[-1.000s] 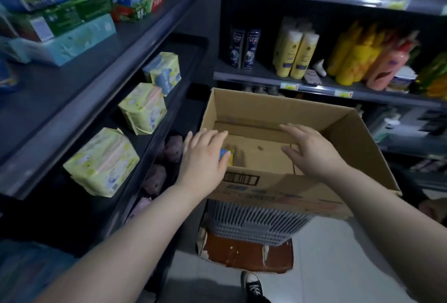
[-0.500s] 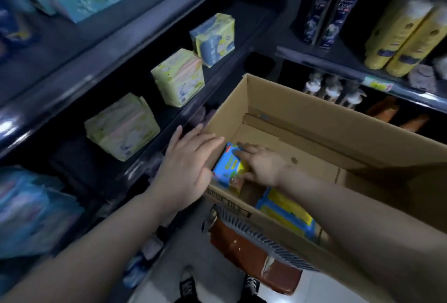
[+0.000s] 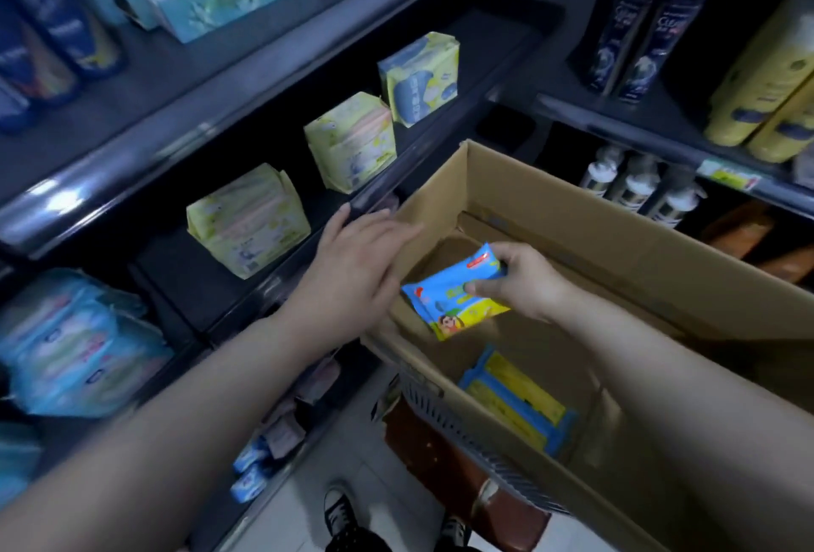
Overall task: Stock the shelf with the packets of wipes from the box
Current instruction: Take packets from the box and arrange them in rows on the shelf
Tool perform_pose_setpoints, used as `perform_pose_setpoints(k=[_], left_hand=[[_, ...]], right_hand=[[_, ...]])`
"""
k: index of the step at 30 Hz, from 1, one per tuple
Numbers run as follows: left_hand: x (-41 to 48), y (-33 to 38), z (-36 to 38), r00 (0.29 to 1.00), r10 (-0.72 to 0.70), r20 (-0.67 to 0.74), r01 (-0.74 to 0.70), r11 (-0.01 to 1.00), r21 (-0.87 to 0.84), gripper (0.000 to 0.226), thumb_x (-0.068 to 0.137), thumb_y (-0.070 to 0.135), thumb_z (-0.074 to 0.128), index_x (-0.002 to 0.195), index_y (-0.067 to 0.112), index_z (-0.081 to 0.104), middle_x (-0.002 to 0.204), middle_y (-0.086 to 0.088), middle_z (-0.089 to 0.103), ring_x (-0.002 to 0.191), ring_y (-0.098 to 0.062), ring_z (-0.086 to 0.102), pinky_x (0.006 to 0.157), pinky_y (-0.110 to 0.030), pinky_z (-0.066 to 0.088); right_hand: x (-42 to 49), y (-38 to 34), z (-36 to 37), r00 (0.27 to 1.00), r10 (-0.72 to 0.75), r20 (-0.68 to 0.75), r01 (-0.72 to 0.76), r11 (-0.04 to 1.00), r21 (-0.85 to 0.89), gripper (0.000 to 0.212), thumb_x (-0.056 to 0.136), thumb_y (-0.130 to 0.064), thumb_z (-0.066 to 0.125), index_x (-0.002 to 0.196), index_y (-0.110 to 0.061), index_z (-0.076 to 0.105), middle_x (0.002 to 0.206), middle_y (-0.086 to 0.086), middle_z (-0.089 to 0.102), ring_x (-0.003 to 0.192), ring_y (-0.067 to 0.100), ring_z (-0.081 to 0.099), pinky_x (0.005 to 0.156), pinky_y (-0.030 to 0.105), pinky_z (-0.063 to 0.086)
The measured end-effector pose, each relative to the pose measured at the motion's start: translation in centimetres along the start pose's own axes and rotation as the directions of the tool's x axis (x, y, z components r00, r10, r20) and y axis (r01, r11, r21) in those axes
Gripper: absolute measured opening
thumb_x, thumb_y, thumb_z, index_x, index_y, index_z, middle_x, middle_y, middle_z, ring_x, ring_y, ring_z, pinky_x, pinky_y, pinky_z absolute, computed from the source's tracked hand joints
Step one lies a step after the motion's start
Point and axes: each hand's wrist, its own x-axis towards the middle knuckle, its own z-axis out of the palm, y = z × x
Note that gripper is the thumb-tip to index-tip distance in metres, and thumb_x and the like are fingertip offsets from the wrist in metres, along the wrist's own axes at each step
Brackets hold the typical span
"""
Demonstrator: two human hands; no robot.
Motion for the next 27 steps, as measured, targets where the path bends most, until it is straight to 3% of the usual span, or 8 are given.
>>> perform_pose_setpoints(k=[3, 6, 10, 13, 15, 18, 22, 27], left_hand=[[3.0, 2.2, 0.4, 0.981, -0.058, 0.188, 0.042, 0.996, 0.084, 0.052, 0.091, 0.038, 0.050, 0.139, 0.019, 0.043, 0.126, -0.006, 0.058, 0.128, -0.024, 0.044, 0.114, -0.041, 0.009], [4.5, 3.8, 1.3, 0.955, -0.088, 0.284, 0.042, 0.986, 0.164, 0.029, 0.093, 0.039, 0.049, 0.116, 0.023, 0.055, 0.102, -0.002, 0.065, 0.111, -0.023, 0.055, 0.113, -0.038, 0.007], [3.6, 3.0, 1.3, 0.992, -0.125, 0.036, 0.111, 0.958, 0.264, 0.020, 0.092, 0.035, 0.051, 0.099, 0.016, 0.056, 0.090, -0.003, 0.066, 0.097, -0.027, 0.060, 0.113, -0.040, 0.005], [2.7, 1.9, 1.8, 0.983, -0.185, 0.022, 0.175, 0.959, 0.222, 0.021, 0.091, 0.033, 0.054, 0.098, 0.013, 0.057, 0.083, -0.006, 0.065, 0.090, -0.030, 0.061, 0.113, -0.041, 0.007], [2.2, 1.6, 2.4, 0.978, -0.203, 0.055, 0.190, 0.964, 0.184, 0.019, 0.091, 0.030, 0.054, 0.098, 0.012, 0.057, 0.081, -0.007, 0.063, 0.088, -0.030, 0.061, 0.114, -0.039, 0.006], [2.0, 1.4, 2.9, 0.982, -0.189, 0.021, 0.182, 0.968, 0.173, 0.016, 0.090, 0.026, 0.055, 0.096, 0.011, 0.058, 0.078, -0.008, 0.063, 0.085, -0.031, 0.061, 0.114, -0.041, 0.008], [1.8, 1.4, 3.0, 0.984, -0.180, 0.013, 0.175, 0.968, 0.179, 0.016, 0.090, 0.027, 0.054, 0.097, 0.013, 0.058, 0.079, -0.006, 0.063, 0.085, -0.029, 0.061, 0.115, -0.041, 0.006], [1.5, 1.6, 2.9, 0.985, -0.170, -0.008, 0.169, 0.970, 0.175, 0.017, 0.090, 0.028, 0.054, 0.098, 0.014, 0.058, 0.081, -0.004, 0.063, 0.087, -0.028, 0.060, 0.115, -0.041, 0.006]], right_hand=[[-3.3, -1.9, -2.1, 0.987, -0.151, -0.046, 0.158, 0.957, 0.244, 0.020, 0.074, 0.005, 0.073, 0.083, -0.010, 0.063, 0.074, -0.001, 0.070, 0.061, 0.003, 0.064, 0.058, 0.018, 0.051], [-4.8, -1.6, -2.3, 0.964, -0.210, -0.165, 0.253, 0.913, 0.320, 0.027, 0.075, 0.005, 0.071, 0.093, -0.012, 0.062, 0.079, -0.005, 0.070, 0.068, 0.001, 0.064, 0.062, 0.016, 0.050], [-6.4, 3.4, -1.6, 0.962, -0.186, -0.202, 0.122, 0.949, -0.290, 0.082, 0.079, -0.023, 0.074, 0.146, -0.022, 0.027, 0.129, -0.003, 0.048, 0.109, 0.010, 0.053, 0.091, 0.019, 0.040], [-7.7, 7.5, 0.5, 0.930, -0.256, 0.263, 0.364, 0.539, -0.760, 0.069, 0.087, -0.034, 0.060, 0.147, -0.022, 0.027, 0.141, 0.009, 0.042, 0.124, 0.030, 0.045, 0.100, 0.038, 0.042], [-8.2, 8.9, 2.4, 0.899, -0.123, 0.420, 0.435, 0.358, -0.826, 0.058, 0.091, -0.033, 0.049, 0.144, -0.020, 0.030, 0.143, 0.011, 0.037, 0.121, 0.031, 0.042, 0.097, 0.041, 0.042], [-8.5, 9.8, 4.0, 0.914, -0.061, 0.401, 0.403, 0.257, -0.879, 0.061, 0.095, -0.027, 0.038, 0.149, -0.014, 0.013, 0.155, 0.016, 0.015, 0.133, 0.035, 0.030, 0.104, 0.042, 0.031], [-8.5, 9.2, 3.6, 0.920, 0.036, 0.390, 0.360, 0.319, -0.877, 0.069, 0.096, -0.022, 0.039, 0.150, -0.012, -0.002, 0.158, 0.013, -0.007, 0.145, 0.031, 0.005, 0.114, 0.039, 0.017], [-9.1, 8.3, 2.4, 0.964, 0.054, 0.261, 0.230, 0.332, -0.915, 0.063, 0.096, -0.023, 0.040, 0.149, -0.013, 0.010, 0.156, 0.012, 0.008, 0.141, 0.032, 0.017, 0.108, 0.041, 0.030]])
